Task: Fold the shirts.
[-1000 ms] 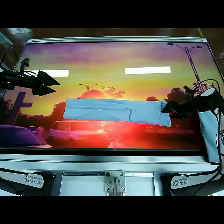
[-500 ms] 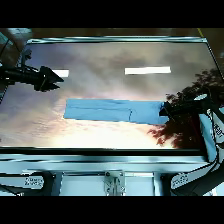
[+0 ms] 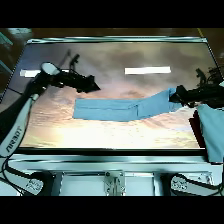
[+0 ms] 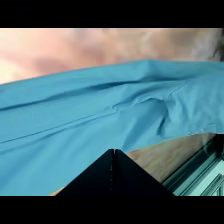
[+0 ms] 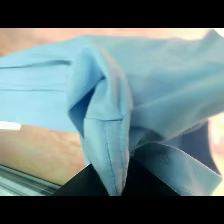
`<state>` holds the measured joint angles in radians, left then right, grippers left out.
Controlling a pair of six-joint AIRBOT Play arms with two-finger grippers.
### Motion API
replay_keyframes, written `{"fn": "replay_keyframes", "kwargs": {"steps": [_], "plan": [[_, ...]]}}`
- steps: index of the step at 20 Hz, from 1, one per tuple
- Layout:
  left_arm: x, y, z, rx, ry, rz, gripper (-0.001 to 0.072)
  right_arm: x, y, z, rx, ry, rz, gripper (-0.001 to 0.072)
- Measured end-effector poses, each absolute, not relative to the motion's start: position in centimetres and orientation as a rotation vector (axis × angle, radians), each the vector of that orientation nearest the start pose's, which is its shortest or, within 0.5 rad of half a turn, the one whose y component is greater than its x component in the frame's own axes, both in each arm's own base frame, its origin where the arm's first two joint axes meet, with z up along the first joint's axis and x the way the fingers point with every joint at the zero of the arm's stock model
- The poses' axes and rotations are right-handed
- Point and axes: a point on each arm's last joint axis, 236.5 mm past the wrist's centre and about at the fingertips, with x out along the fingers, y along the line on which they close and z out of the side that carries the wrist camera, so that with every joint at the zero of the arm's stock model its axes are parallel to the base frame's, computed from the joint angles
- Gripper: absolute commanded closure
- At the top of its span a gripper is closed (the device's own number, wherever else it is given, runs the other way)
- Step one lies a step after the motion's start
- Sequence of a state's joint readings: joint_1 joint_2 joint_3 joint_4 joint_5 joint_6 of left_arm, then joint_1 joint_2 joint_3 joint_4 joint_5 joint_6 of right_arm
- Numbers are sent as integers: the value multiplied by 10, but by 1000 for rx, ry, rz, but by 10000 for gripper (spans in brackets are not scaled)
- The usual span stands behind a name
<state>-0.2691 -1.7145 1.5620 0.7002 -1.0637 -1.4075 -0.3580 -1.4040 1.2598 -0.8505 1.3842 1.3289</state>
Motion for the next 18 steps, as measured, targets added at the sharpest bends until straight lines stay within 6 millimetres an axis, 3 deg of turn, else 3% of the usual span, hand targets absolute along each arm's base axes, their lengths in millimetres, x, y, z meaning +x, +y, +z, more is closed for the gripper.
{"fn": "replay_keyframes", "kwargs": {"steps": [5,10,15,18], "plan": [[421,-393,-7,-580,1242,-816,666,369,28,118,627,1169,358,653],[384,-472,-38,-710,1307,-889,667,348,37,153,605,1124,362,652],[361,-528,-43,-833,1359,-979,669,337,46,164,628,1129,384,652],[387,-524,-28,-868,1285,-970,668,337,59,166,627,1136,418,653]]}}
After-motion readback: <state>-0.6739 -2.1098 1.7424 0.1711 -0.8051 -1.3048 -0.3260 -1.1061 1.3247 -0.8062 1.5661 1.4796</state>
